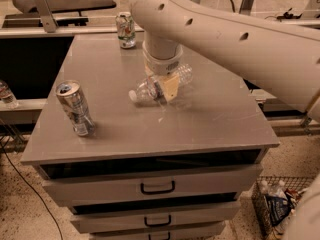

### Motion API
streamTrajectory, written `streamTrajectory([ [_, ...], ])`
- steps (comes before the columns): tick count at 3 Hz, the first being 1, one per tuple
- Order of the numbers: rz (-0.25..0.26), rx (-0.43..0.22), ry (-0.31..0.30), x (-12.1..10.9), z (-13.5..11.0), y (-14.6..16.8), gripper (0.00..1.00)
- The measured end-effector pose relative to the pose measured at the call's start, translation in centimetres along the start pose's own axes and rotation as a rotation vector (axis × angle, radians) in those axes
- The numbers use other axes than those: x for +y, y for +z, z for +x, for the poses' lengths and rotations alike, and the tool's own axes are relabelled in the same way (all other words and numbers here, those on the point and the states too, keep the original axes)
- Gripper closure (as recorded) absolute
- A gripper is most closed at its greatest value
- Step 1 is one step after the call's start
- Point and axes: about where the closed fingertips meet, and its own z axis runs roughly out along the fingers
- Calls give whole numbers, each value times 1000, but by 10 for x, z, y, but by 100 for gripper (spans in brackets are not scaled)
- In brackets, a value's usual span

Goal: Knock water bottle over

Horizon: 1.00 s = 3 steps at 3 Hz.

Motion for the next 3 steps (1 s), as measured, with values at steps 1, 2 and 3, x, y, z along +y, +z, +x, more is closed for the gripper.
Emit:
streamTrajectory([
  [1, -10, 9, -4, 2, 3, 2, 0],
  [2, -11, 14, -2, 4, 9, -1, 0],
  [3, -26, -44, 48, 4, 20, -9, 0],
])
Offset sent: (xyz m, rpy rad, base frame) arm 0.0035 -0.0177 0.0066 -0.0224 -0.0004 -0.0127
